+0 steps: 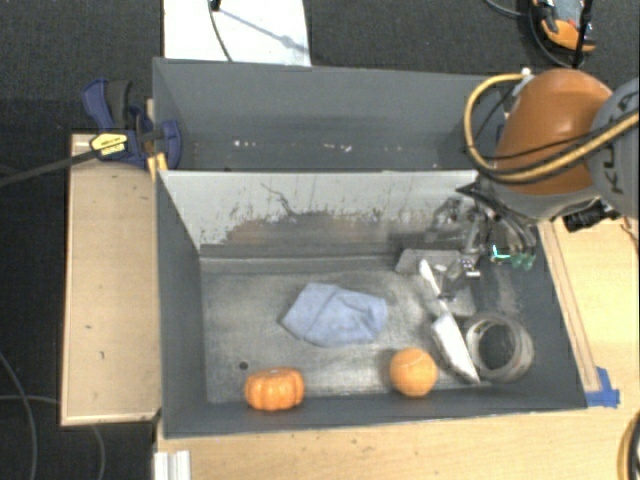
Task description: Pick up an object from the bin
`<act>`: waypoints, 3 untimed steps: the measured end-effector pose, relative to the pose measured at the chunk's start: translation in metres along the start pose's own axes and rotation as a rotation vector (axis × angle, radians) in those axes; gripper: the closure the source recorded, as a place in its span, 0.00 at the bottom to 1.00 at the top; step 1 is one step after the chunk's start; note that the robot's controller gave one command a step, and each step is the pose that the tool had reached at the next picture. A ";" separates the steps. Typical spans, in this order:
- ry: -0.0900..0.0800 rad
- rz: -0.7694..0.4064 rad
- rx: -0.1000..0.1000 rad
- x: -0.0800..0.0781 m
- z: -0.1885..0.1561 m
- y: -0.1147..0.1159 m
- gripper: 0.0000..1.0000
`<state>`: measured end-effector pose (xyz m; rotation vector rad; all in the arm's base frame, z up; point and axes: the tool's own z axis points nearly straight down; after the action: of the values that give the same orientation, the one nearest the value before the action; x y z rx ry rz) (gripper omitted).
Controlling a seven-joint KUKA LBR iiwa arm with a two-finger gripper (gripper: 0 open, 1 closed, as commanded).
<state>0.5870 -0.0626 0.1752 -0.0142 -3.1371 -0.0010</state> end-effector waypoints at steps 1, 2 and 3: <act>-0.008 -0.001 0.001 -0.002 -0.004 0.000 0.00; -0.015 0.025 0.001 0.014 0.043 0.001 0.00; -0.005 -0.049 -0.001 0.029 0.085 -0.012 0.00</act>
Offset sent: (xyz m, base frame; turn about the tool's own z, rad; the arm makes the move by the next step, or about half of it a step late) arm -0.0375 0.0039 -0.1052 0.0647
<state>0.5574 -0.0748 0.0905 0.0625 -3.1419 -0.0029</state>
